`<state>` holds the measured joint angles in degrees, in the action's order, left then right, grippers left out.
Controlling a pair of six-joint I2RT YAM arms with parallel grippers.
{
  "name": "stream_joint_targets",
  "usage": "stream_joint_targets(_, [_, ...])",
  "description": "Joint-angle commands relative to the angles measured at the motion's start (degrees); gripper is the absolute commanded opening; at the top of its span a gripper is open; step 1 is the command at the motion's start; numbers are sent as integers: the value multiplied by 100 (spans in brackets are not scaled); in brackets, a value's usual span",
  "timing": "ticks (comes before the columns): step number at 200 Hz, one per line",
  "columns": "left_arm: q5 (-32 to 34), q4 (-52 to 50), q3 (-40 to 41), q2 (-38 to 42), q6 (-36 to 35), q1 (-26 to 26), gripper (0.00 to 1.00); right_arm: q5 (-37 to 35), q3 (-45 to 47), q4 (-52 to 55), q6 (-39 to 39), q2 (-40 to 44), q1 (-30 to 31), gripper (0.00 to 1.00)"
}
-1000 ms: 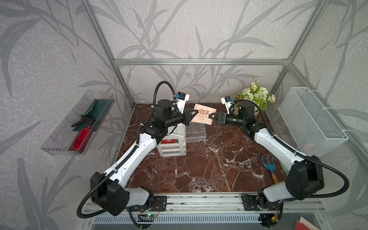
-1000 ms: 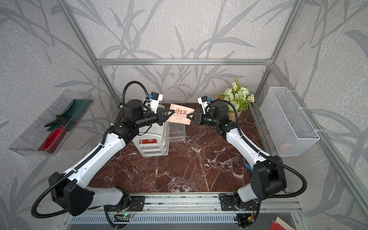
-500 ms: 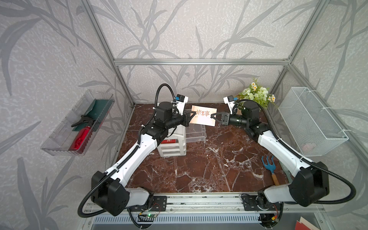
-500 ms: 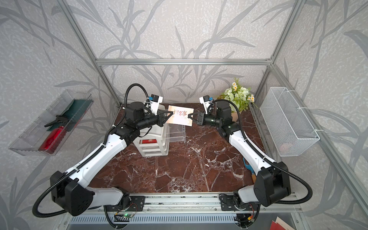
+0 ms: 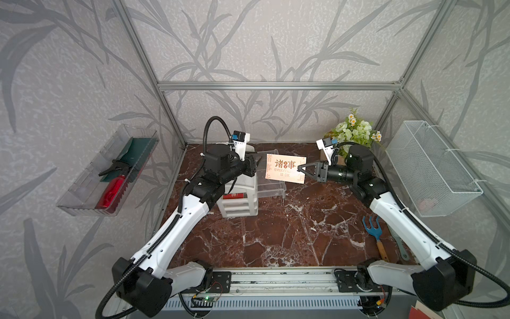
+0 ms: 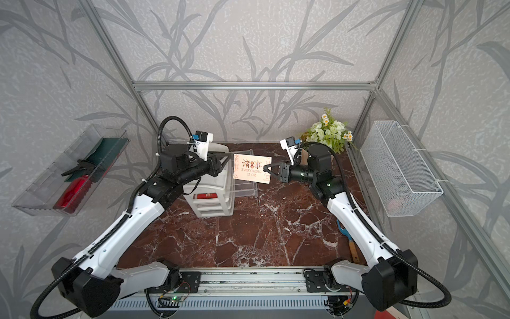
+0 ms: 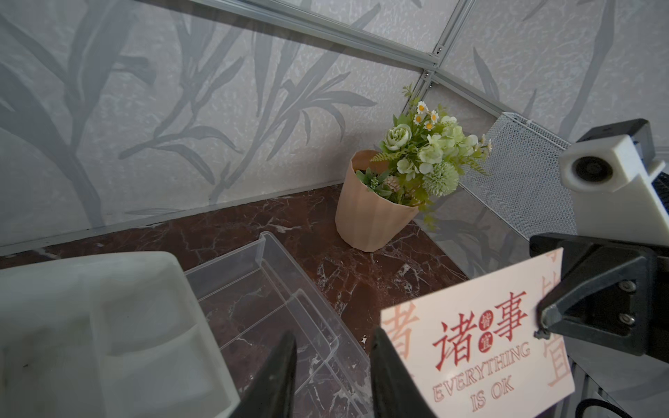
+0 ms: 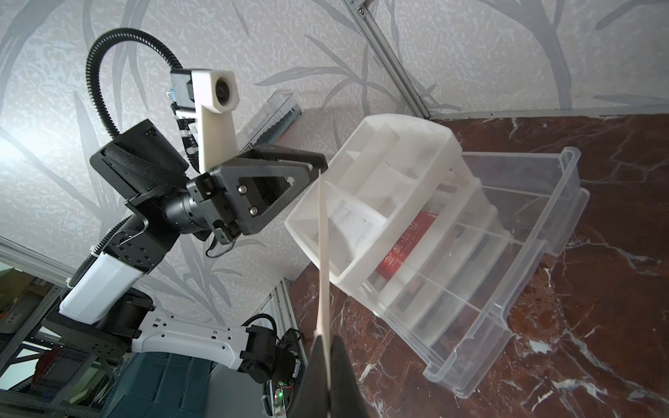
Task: Take the postcards out of the drawer
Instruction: Place the postcard at the center of the board.
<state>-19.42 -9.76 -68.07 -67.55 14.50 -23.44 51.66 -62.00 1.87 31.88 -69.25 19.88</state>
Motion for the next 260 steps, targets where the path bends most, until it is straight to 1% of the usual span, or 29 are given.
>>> stream_joint_targets(1, [730, -466, -134, 331, -212, 33, 37, 176, 331, 447, 1, 382, -4, 0])
stream_joint_targets(34, [1446, -972, -154, 666, -327, 60, 39, 98, 923, 962, 12, 930, 199, 0])
stream_joint_targets(57, [1608, -1295, -221, 769, -307, 94, 40, -159, 1298, 1261, 20, 1194, 528, 0])
stream_joint_targets(76, [1668, -1643, -337, 785, -239, 112, 39, -428, 1681, 1138, 219, 1303, 908, 0])
stream_joint_targets(95, [1681, -1731, -237, 934, -139, 115, 39, -844, 2105, 791, 429, 1344, 1414, 0])
stream_joint_targets(97, [1679, -1731, -221, 956, -134, 117, 39, -891, 2146, 741, 575, 1340, 1475, 0])
stream_joint_targets(104, [1678, -1708, -146, 1022, -95, 125, 39, -1063, 2277, 579, 715, 1315, 1702, 0])
stream_joint_targets(138, [1791, -1723, 176, 1319, 166, 129, 40, -2003, 2840, -250, 1141, 926, 2622, 0])
stream_joint_targets(158, [1852, -1700, 350, 1523, 287, 137, 41, -2539, 3154, -897, 1440, 708, 3010, 0])
stream_joint_targets(175, [1855, -1731, 399, 1618, 354, 151, 42, -2989, 3285, -1221, 1582, 514, 3256, 0])
stream_joint_targets(187, [1801, -1754, 415, 1619, 376, 150, 42, -3082, 3323, -1504, 1675, 304, 3356, 0])
stream_joint_targets(209, [1749, -1766, 494, 1575, 412, 155, 42, -2967, 3230, -1750, 1758, -192, 3484, 0])
stream_joint_targets(243, [1777, -1749, 632, 1574, 415, 169, 43, -3185, 3212, -2563, 2093, -924, 3804, 0])
stream_joint_targets(260, [1784, -1791, 620, 1544, 363, 186, 43, -3223, 3171, -2877, 2195, -1234, 3837, 2])
